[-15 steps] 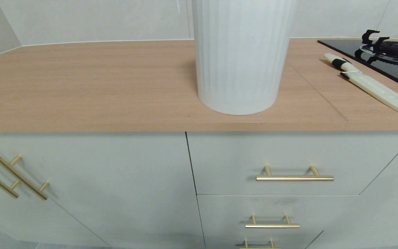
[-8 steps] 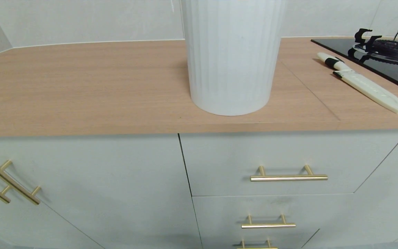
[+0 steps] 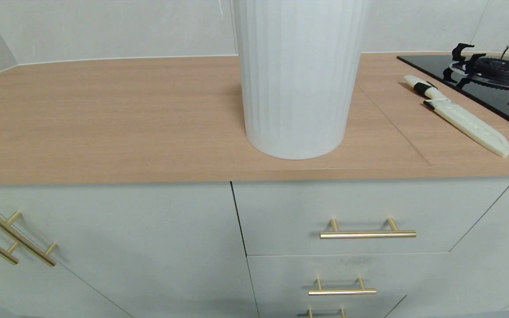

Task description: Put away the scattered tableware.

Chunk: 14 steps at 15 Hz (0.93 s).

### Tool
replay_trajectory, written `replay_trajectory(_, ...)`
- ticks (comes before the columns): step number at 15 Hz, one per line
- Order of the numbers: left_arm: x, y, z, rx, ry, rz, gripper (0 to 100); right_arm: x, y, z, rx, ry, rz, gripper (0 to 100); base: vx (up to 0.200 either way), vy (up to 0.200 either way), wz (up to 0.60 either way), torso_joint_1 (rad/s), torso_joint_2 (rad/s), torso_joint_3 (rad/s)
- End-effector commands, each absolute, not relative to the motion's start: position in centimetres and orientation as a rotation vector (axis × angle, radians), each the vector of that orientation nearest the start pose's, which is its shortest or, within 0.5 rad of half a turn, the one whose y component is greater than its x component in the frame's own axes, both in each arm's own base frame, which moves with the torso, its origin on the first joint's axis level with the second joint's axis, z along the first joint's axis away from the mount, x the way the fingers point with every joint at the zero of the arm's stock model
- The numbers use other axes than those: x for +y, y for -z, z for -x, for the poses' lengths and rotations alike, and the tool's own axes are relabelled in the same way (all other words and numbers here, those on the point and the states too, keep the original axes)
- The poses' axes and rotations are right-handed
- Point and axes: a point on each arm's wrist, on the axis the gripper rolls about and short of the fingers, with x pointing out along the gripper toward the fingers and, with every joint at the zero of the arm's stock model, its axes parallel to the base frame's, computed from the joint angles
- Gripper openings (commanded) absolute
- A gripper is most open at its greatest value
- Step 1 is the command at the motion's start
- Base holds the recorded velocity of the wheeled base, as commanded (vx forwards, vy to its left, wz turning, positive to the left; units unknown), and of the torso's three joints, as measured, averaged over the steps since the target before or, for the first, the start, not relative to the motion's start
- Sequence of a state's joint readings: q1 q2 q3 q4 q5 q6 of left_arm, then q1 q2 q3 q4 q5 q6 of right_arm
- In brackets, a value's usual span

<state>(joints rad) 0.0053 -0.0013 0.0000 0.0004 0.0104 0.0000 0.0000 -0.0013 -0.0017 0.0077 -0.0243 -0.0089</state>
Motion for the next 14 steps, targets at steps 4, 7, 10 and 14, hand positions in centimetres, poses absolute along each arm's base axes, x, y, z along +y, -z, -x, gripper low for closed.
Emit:
replay_trajectory(4,0.01,-7.55,2.28,0.000,-0.017,0.000,100,-0.06,-7.51,2.29,0.006,0.025,0.009,100,0.000,0.000,0.00,0.135,-0.44,-0.292)
replay_trajectory(7,0.01,-7.55,2.28,0.000,-0.017,0.000,100,-0.06,-7.51,2.29,0.006,0.025,0.009,100,0.000,0.000,0.00,0.172,-0.48,-0.286)
replay_trajectory(10,0.01,-7.55,2.28,0.000,-0.017,0.000,100,-0.05,-7.51,2.29,0.006,0.023,0.009,100,0.000,0.000,0.00,0.186,-0.47,-0.286)
replay_trajectory(14,0.01,-7.55,2.28,0.000,-0.017,0.000,100,-0.05,-7.51,2.29,0.006,0.023,0.009,100,0.000,0.000,0.00,0.201,-0.48,-0.282)
